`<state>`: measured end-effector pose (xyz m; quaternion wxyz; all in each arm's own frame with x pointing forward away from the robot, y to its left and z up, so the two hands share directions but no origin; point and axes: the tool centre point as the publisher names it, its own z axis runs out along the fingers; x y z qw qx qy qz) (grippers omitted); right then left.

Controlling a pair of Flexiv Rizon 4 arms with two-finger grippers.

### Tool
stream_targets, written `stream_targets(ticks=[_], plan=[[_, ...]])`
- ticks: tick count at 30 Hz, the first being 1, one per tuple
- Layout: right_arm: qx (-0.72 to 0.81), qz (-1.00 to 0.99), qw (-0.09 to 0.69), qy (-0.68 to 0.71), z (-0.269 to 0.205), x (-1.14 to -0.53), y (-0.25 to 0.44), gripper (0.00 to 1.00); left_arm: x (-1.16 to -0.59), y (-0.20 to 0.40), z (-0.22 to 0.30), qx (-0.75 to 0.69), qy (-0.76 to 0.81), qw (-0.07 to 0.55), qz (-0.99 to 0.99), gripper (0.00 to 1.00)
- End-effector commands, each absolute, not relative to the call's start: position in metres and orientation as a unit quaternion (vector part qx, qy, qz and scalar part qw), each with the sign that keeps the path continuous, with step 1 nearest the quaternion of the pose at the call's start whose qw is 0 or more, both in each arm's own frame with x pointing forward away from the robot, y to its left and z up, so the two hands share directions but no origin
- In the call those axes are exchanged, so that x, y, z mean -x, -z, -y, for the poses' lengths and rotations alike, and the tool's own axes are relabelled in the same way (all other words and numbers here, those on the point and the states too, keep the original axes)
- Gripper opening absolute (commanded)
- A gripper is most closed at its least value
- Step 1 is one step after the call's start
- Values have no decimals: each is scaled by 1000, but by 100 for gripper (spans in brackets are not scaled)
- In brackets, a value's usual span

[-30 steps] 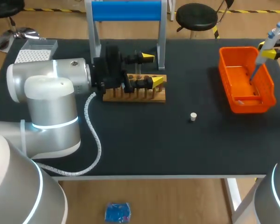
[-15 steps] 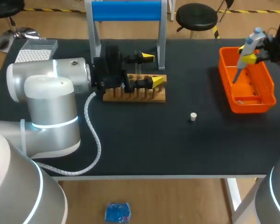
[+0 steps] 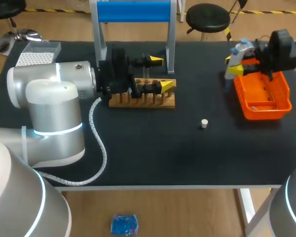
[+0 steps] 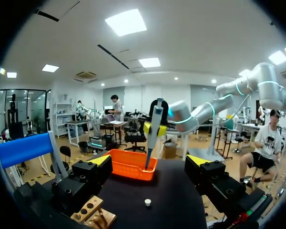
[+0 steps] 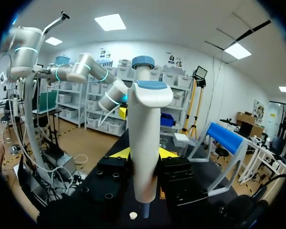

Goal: Invert the test tube, pick up the pipette, mount the tip to pipette, aspirate from beaker and dispense into the tube, eject the tip, return the pipette, and cap with the stopper.

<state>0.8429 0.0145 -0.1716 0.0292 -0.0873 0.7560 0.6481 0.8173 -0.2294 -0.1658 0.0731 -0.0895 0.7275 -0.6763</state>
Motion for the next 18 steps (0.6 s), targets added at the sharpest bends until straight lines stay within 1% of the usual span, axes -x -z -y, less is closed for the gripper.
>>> stream_targets(ticks=[1,11,18], plan=[[89,-757,29,-647,-39,-842,172,0,-817,167,231,90,677,75,-726,100],[97,-750,-11,-654,-87,-830,176,0,-817,167,231,90,677,75,-726,100],[74,-754,-37,-651,-108,-820,186,0,-817,167,231,90,677,75,-726,100]])
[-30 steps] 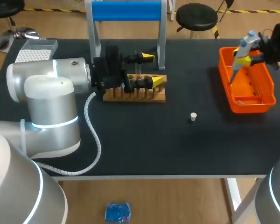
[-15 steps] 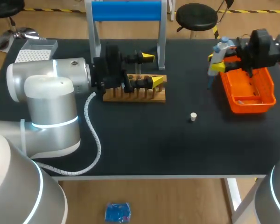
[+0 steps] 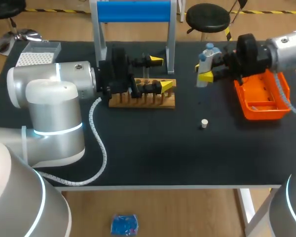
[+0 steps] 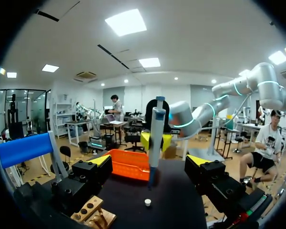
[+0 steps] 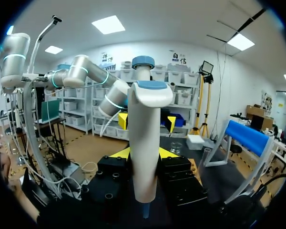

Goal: Invert the test tube, pick up the pipette, mount the tip to pipette, aspirate from beaker and dispense into the tube, eject the tip, return the pipette, and cap with the stopper.

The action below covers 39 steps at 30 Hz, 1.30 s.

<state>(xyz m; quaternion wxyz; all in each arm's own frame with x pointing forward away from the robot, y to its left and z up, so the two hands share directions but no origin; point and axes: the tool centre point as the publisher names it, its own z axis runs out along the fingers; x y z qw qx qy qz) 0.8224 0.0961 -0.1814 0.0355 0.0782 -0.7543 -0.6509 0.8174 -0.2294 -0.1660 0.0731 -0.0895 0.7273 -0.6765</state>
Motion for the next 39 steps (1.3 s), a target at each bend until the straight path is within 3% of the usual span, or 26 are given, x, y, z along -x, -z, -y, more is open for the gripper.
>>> stream_targets(ticks=[1,21,39], plan=[[-73,755,38,651,-110,-819,187,0,-817,167,231,90,677,75,-726,100],[-86,744,49,661,-167,-794,206,0,-817,167,231,90,677,75,-726,100],[-81,722,22,687,-190,-807,202,0,-817,167,231,90,677,75,-726,100]])
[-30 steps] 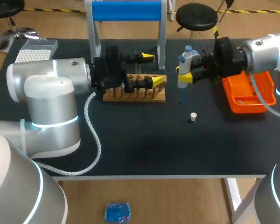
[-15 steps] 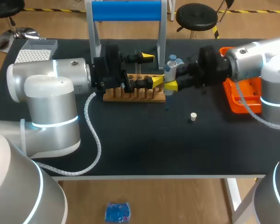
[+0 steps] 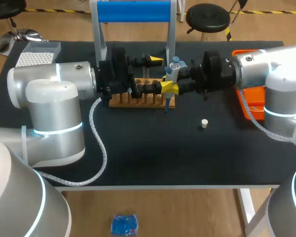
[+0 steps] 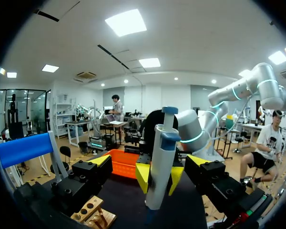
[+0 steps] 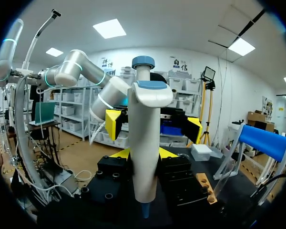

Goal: Invert the test tube, pick up the pipette, mount the tip to pipette, aspirate from beaker and dispense into the tube, eject the tip, return the pipette, and cap with the stopper.

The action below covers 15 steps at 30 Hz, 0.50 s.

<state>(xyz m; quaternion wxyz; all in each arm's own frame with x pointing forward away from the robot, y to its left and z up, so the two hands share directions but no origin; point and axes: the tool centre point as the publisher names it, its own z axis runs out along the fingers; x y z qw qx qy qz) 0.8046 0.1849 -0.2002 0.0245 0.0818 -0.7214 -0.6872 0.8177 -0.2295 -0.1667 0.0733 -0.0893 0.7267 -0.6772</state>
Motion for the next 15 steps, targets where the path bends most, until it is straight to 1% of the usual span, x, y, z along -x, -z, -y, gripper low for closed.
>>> stream_targets(ticks=[1,15], plan=[[-83,722,18,687,-191,-807,201,0,-817,167,231,90,677,75,-726,100],[-75,715,13,695,-197,-811,194,0,-817,167,231,90,677,75,-726,100]])
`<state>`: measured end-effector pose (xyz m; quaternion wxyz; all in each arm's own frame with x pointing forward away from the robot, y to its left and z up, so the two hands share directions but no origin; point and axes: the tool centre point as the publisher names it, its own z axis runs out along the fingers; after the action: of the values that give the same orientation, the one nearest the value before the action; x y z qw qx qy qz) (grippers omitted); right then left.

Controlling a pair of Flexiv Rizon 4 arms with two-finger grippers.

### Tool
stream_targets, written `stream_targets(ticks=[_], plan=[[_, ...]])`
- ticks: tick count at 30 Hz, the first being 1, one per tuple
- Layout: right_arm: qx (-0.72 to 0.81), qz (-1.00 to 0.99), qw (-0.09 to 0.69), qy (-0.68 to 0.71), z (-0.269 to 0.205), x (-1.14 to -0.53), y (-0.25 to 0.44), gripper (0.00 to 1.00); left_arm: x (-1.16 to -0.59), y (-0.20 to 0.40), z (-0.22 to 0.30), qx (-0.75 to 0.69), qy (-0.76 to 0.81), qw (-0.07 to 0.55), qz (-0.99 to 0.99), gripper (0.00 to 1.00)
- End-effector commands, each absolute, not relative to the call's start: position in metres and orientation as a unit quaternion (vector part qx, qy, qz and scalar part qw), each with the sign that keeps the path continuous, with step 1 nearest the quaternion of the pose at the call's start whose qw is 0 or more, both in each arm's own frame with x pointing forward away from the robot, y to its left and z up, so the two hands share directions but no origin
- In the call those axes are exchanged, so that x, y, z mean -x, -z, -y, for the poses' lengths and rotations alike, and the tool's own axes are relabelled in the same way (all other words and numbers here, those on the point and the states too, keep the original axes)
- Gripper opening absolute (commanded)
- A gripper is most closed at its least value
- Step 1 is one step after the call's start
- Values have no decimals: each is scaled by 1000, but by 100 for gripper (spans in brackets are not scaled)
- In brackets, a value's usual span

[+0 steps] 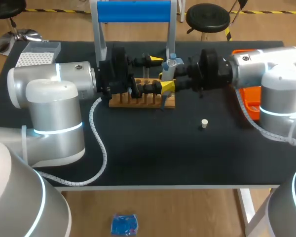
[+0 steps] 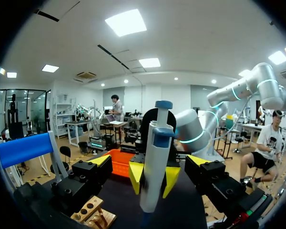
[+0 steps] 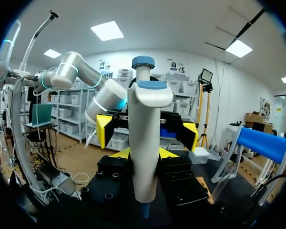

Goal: Invert the test tube, pick up the pipette, mount the tip to pipette, aspirate from beaker and dispense into the tube, eject the tip, return the pipette, and cap with the stopper.

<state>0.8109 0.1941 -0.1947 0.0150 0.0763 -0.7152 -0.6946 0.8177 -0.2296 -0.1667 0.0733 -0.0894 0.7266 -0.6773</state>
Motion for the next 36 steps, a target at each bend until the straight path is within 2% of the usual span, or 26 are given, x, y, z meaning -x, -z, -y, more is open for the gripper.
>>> stream_targets(ticks=[1,10,15,17,18,19,20,21,22,36], plan=[[-75,715,13,695,-198,-811,194,0,-817,167,231,90,677,75,-726,100],[-71,715,13,695,-201,-812,196,0,-817,167,231,90,677,75,-726,100],[-69,715,14,696,-202,-812,196,0,-817,167,231,90,677,75,-726,94],[-68,714,14,696,-202,-812,197,0,-817,167,231,90,677,75,-726,87],[-68,714,14,697,-203,-812,197,0,-817,167,231,90,677,75,-726,72],[-67,714,13,697,-203,-812,197,0,-817,167,231,90,677,75,-726,42],[-67,713,13,697,-203,-812,196,0,-817,167,231,90,677,75,-726,29],[-66,713,13,698,-203,-812,196,0,-817,167,231,90,677,75,-726,10],[-66,713,12,698,-203,-812,196,0,-817,167,231,90,677,75,-726,0],[-65,714,13,697,-204,-812,197,0,-817,167,231,90,677,75,-726,0]])
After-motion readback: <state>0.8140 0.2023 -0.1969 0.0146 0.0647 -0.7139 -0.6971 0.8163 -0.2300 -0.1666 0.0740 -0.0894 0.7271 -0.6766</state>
